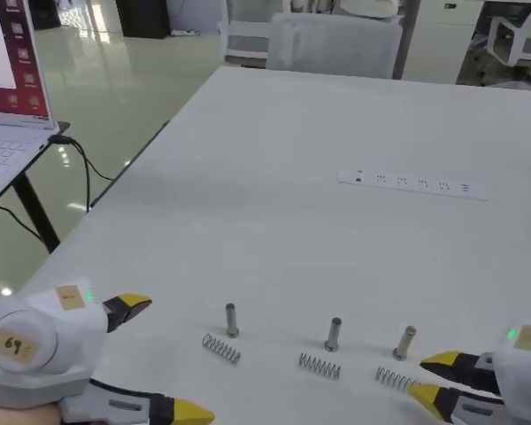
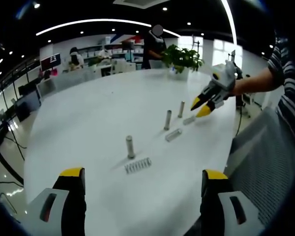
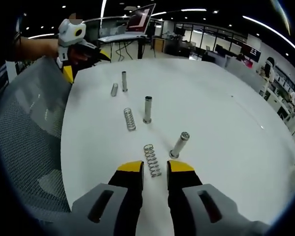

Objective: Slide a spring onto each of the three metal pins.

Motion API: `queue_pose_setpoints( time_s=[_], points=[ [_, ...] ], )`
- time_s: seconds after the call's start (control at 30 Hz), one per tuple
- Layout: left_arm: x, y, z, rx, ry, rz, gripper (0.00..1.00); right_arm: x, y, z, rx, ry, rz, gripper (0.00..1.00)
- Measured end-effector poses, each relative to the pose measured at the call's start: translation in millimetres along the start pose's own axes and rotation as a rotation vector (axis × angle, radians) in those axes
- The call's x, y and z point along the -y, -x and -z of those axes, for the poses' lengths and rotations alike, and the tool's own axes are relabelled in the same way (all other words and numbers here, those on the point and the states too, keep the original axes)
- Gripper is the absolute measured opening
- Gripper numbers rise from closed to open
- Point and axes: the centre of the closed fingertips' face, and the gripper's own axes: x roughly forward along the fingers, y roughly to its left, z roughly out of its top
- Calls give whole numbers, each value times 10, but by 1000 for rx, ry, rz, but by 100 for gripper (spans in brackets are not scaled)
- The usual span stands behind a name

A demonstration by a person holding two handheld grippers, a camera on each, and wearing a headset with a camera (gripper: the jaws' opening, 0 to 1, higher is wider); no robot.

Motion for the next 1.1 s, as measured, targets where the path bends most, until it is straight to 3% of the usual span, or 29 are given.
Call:
queue_pose_setpoints(
  time_s=[0.4, 0.8, 0.9, 1.1],
  points=[
    [37, 10, 6, -2, 1, 6, 95, -51, -119, 114, -68, 104, -41, 13],
    [54, 29, 29, -3, 9, 7, 95, -8, -195, 170, -99, 95, -67, 11],
    [61, 40, 36, -5, 12, 9, 95, -25, -216, 200, -119, 114, -89, 8],
    [104, 35, 62, -12, 13, 22, 95, -54, -194, 140, -109, 148, -115, 8]
  ],
)
